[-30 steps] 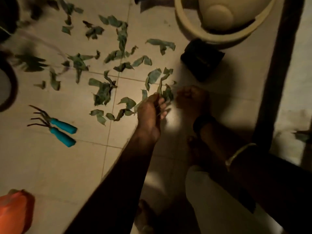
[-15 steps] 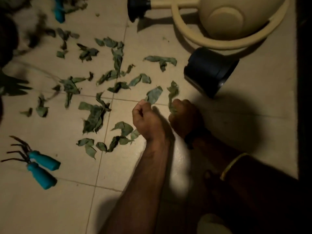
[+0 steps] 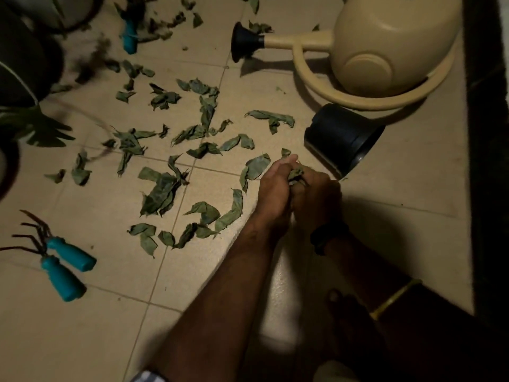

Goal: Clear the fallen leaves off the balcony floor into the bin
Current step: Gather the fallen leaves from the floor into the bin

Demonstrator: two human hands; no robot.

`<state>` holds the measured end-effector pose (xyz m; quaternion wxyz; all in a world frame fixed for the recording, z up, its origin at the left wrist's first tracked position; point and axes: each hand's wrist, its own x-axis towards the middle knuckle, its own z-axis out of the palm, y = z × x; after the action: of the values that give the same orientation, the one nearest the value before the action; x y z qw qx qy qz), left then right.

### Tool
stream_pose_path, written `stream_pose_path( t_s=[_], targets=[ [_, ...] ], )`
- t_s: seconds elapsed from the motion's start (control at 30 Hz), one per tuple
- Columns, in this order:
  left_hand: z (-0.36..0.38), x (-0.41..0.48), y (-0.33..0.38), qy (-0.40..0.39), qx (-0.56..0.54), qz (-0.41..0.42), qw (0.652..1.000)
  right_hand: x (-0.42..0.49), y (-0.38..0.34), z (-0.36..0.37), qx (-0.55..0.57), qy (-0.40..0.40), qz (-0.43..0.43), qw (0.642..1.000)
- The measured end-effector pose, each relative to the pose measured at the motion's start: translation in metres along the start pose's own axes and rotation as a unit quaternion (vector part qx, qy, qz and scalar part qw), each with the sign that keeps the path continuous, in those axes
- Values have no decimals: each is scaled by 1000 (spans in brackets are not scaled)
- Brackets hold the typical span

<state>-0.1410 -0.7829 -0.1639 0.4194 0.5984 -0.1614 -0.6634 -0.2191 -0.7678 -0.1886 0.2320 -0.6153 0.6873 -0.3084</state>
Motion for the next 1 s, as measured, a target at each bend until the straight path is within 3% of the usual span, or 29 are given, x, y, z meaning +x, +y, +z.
stream_pose_path(
  t_s=[0.07, 0.13, 0.2, 0.3, 0.37, 0.4, 0.47, 0.6, 0.67, 0.77, 0.87, 1.0],
  targets=[
    [-3, 1, -1, 16, -80, -54, 995, -7, -9, 7, -36, -98, -6, 995],
    [-8, 0, 0, 23, -108, -83, 990, -7, -6, 12, -163, -234, -44, 958],
    [-16, 1, -1, 44, -118, -80, 989, -1, 0, 16, -201, -293, -69, 932],
    [-27, 5, -2, 111, -151, -82, 979, 6, -1, 13, 15, -260, -60, 964],
    [-35, 9, -2, 140, -194, -100, 966, 11, 3, 10, 156, -162, 10, 974],
    [-40, 12, -2, 145, -202, -104, 963, 16, 11, 12, 161, -107, 52, 980],
    [-48, 15, -3, 143, -214, -111, 960, 20, 29, 17, 38, -50, 89, 994],
    [-57, 12, 0, 135, -191, -103, 967, 20, 53, 30, -91, -49, -72, 992],
    [-56, 10, -1, 121, -196, -110, 967, 28, 51, 28, -88, -69, -50, 992],
    [-51, 2, 2, 101, -173, -124, 972, 34, 30, 20, 18, -75, -18, 997],
    [-41, -5, 7, 93, -99, -110, 985, 20, -3, 14, 165, -116, -1, 979],
    [-31, -7, 8, 111, -65, -69, 989, 15, -16, 14, 189, -173, 0, 967]
  ],
)
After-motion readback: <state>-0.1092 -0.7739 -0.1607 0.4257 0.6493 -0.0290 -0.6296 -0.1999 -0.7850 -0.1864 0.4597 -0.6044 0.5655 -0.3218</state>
